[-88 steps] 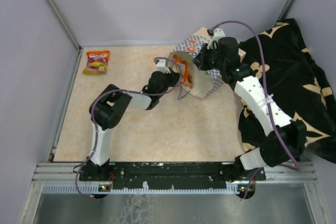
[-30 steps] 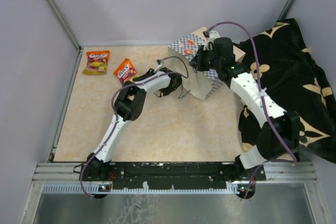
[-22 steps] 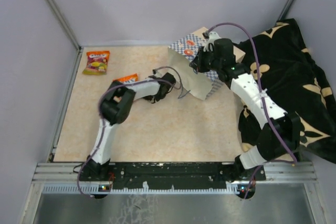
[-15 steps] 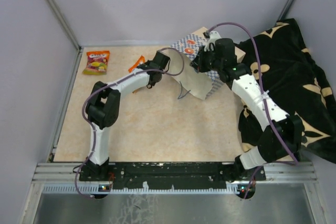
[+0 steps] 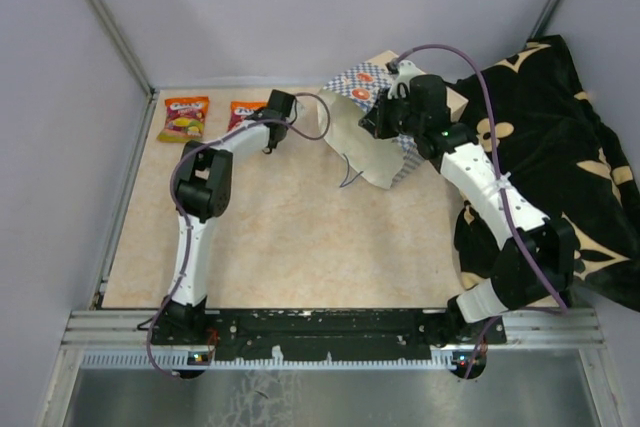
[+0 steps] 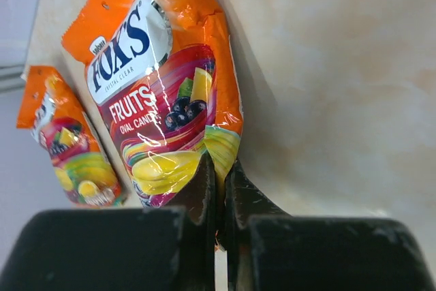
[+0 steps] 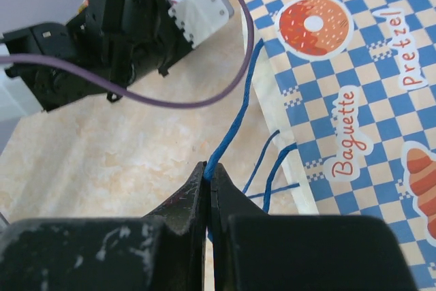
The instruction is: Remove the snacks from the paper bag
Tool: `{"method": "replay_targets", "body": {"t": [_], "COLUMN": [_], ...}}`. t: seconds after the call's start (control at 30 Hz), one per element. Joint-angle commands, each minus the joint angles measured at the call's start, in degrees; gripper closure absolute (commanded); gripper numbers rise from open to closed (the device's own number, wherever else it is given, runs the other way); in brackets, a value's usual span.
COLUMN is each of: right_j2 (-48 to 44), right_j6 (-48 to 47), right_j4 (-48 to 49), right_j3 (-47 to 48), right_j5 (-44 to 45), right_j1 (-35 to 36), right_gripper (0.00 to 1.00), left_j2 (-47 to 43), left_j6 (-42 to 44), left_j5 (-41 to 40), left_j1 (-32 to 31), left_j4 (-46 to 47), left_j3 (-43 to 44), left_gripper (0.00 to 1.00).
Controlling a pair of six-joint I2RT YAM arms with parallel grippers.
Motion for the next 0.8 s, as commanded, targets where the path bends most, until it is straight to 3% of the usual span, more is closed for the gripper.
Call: {"method": "replay_targets", "body": {"t": [0.0, 0.2, 0.53, 0.77], "right_j2": [0.0, 0.6, 0.7, 0.7], "right_j6": [1.5, 2.0, 2.2, 2.5], "right_j4": [5.2, 6.5, 6.9, 6.8], "right_j3": [-1.0, -1.4, -1.5, -1.6], "right_j5": [-3.3, -4.3, -4.6, -4.8], "right_j1": [0.1, 0.1, 0.1, 0.1], "right_gripper": [1.00, 1.00, 1.00, 1.00], "left_j2": [3.7, 9.9, 9.8, 5.9], "left_j6": [7.0, 5.0, -3.7, -9.3], "left_j5": [4.8, 3.8, 0.0, -1.3], "left_j1": [2.6, 5.6, 5.7, 5.7], "left_j4": [3.4, -1.6, -5.1, -6.2], "left_j3": [3.6, 13.1, 13.5, 7.9], "left_gripper": [1.00, 1.00, 1.00, 1.00]}}
